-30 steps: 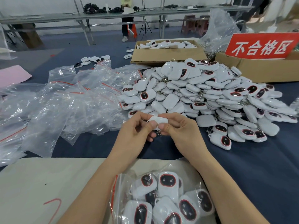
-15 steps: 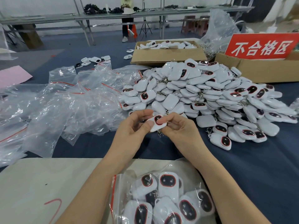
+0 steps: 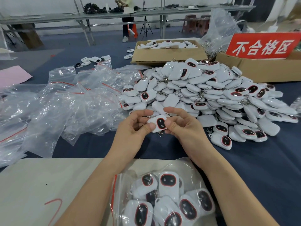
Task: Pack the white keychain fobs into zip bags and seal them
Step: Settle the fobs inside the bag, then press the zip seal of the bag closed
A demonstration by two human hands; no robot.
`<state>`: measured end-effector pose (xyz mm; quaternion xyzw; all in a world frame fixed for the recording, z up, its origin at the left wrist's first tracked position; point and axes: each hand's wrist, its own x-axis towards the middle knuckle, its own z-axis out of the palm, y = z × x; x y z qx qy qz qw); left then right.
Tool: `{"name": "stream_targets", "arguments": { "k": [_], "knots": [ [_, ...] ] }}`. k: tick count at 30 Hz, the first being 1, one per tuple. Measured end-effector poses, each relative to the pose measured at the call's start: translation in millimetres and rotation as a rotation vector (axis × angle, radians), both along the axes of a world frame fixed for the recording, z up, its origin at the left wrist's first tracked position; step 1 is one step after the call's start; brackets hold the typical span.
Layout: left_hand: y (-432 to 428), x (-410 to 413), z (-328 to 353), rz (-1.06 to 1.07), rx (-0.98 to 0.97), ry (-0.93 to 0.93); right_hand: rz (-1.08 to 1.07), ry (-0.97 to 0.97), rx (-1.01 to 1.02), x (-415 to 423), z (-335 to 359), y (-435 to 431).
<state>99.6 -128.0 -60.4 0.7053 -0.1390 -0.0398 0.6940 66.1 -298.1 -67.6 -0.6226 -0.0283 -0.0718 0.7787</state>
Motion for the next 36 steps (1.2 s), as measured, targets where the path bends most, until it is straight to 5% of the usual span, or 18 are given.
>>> {"name": "stream_targets", "arguments": {
  "k": [7,11,15,23,30,36],
  "knots": [
    [2.5,0.1,1.9,0.031,-0.046,-0.024,-0.074,0.025,-0.038,-3.3,0.1,3.0],
    [28.8,-3.7,14.1,0.244,-0.153,0.010,-0.091,0.028,-0.121,-12.0,8.4,4.1],
    [83.7,-43.4,22.8,0.394,-0.230,0.110,0.007,0.035,-0.454,-22.0,21.5,12.0],
    [129.3,-156.0,4.2,0.324,0.021,0.224,0.514,0.060,-0.988,-34.2,50.7,56.0],
    [90.7,-162.0,11.7,0.312,0.003,0.189,0.595,0.036,-1.036,-44.9,66.2,66.2],
    [68.6,-163.5,27.0,0.247,0.036,0.078,0.433,-0.040,-0.938,-62.4,70.8,59.8]
  ]
}}
